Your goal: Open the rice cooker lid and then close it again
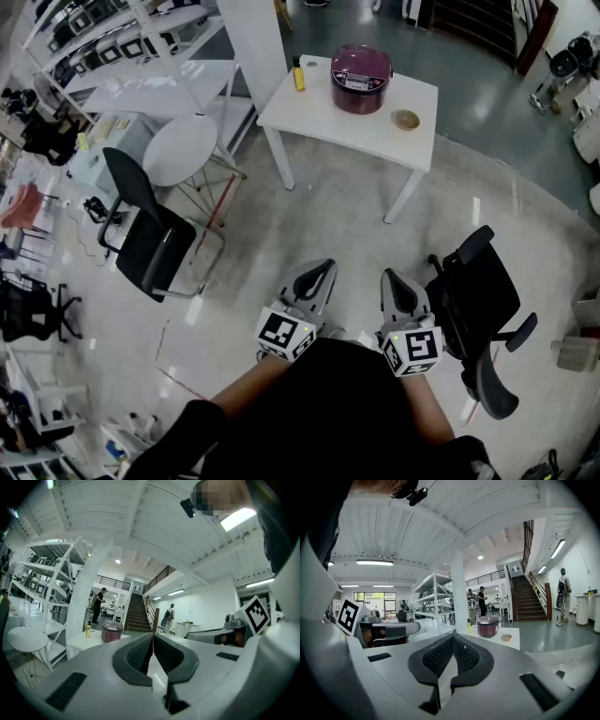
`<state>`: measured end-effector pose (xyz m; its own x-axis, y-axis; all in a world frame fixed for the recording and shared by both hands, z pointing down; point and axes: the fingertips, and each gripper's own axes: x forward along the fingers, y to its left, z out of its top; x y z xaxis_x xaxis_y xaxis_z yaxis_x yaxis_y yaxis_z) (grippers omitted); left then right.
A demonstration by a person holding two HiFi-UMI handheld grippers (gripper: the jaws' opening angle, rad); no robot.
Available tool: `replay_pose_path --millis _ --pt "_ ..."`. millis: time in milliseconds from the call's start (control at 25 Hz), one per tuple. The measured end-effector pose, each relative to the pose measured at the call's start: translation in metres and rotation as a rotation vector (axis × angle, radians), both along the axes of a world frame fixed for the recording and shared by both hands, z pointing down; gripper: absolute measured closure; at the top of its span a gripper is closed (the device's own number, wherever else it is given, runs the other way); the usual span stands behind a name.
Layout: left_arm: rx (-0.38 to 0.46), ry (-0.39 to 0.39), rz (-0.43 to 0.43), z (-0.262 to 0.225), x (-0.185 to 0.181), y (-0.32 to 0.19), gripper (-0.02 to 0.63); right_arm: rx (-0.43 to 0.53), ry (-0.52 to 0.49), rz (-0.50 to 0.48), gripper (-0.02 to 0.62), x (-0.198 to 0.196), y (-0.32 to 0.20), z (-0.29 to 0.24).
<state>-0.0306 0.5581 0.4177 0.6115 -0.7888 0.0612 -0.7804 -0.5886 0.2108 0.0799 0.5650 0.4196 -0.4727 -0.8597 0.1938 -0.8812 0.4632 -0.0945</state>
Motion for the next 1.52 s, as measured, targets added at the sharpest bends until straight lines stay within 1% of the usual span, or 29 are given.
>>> replay_pose_path --millis 200,320,640,840,1000,1040,1080,1120,1160,1240,1280,1320,1520 --pt "0.015 -0.010 0.012 0.003 0.004 0.006 0.601 0.004 -0.007 0.004 0.598 0.003 0.005 0.003" --pt "0.013 0.000 0.000 0.003 0.003 0.010 0.601 0.000 -0.023 0.018 0.598 0.008 0.007 0.004" --pt "0.030 0.012 -0.021 0.000 0.000 0.017 0.601 0.020 -0.021 0.019 0.598 0.014 0.014 0.005" --pt "0.042 0.004 -0.002 -0.002 0.003 0.021 0.601 0.025 -0.029 0.021 0.598 0.018 0.016 0.001" --pt "0.051 0.016 -0.003 -0.005 -0.002 0.021 0.599 0.016 -0.024 0.008 0.597 0.018 0.017 0.002" --pt "0.046 0.024 -0.012 -0.004 -0.004 0.020 0.586 0.013 -0.027 0.004 0.587 0.018 0.017 0.002" --pt "0.040 0.035 -0.022 -0.004 -0.007 0.018 0.534 0.007 -0.031 0.000 0.546 0.019 0.017 0.003" --pt "0.035 0.046 -0.033 -0.003 -0.011 0.016 0.499 0.000 -0.037 -0.005 0.492 0.019 0.016 0.004" --pt "0.029 0.052 -0.044 -0.002 -0.015 0.015 0.475 -0.007 -0.043 -0.012 0.452 0.019 0.016 0.005" --pt "0.017 0.038 -0.051 0.002 -0.021 0.013 0.413 -0.013 -0.048 -0.030 0.410 0.018 0.016 0.005" --pt "0.014 0.029 -0.050 0.003 -0.023 0.014 0.385 -0.014 -0.045 -0.036 0.405 0.018 0.017 0.005" --pt "0.015 0.024 -0.048 0.003 -0.025 0.014 0.373 -0.015 -0.043 -0.039 0.405 0.019 0.017 0.005" --pt "0.047 0.023 -0.038 -0.005 -0.025 0.023 0.367 -0.036 -0.064 -0.045 0.403 0.021 0.020 0.010"
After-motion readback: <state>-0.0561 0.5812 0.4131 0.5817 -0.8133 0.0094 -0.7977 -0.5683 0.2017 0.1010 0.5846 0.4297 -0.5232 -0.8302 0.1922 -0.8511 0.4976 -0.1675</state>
